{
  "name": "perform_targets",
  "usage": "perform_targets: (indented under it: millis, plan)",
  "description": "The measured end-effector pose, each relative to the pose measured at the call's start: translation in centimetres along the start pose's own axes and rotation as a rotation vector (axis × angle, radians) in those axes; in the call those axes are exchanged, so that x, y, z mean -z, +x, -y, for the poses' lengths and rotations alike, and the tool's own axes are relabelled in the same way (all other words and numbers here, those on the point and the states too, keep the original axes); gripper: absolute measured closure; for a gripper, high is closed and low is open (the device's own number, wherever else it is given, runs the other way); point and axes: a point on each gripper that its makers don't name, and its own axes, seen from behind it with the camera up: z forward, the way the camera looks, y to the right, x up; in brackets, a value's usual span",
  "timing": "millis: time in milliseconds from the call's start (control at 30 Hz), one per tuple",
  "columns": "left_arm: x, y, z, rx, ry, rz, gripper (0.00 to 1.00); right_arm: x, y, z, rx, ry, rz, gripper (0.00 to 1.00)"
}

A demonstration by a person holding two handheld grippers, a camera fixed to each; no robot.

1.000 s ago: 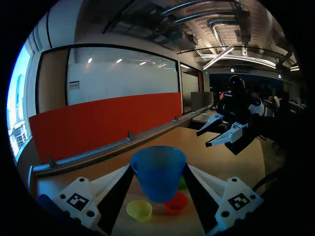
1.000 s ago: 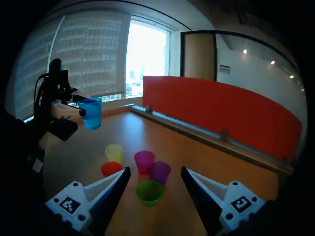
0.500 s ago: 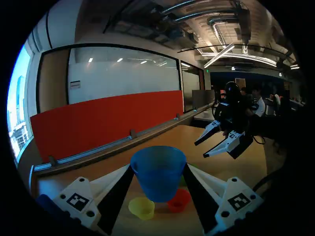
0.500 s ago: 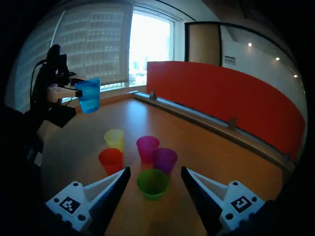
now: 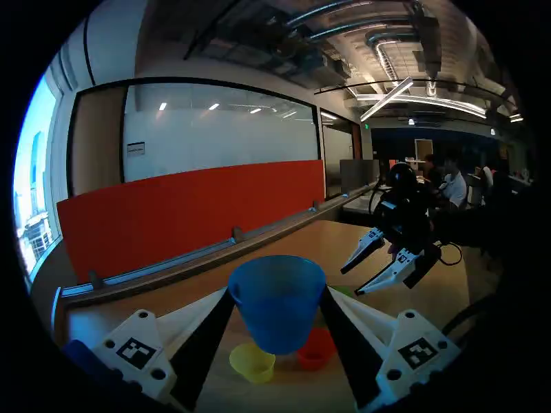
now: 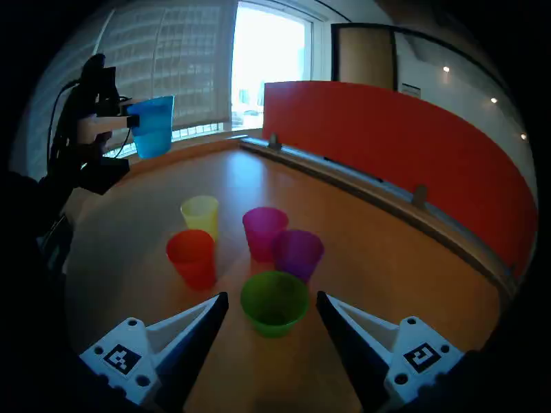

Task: Pour water

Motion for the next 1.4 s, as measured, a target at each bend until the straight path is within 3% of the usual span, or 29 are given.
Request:
perform_targets:
  millis: [467, 1400]
  plan:
    - [0.3, -0.2, 0.4, -0.002, 0.007, 0.004, 0.14, -2.5, -2.5, 0.2, -0.003, 0.007, 0.045, 0.0]
    - [0.3, -1.2, 1.0, -0.001, 0.016, 0.022, 0.14, -6.5, -2.9, -0.6, -0.038, 0.004, 0.026, 0.0]
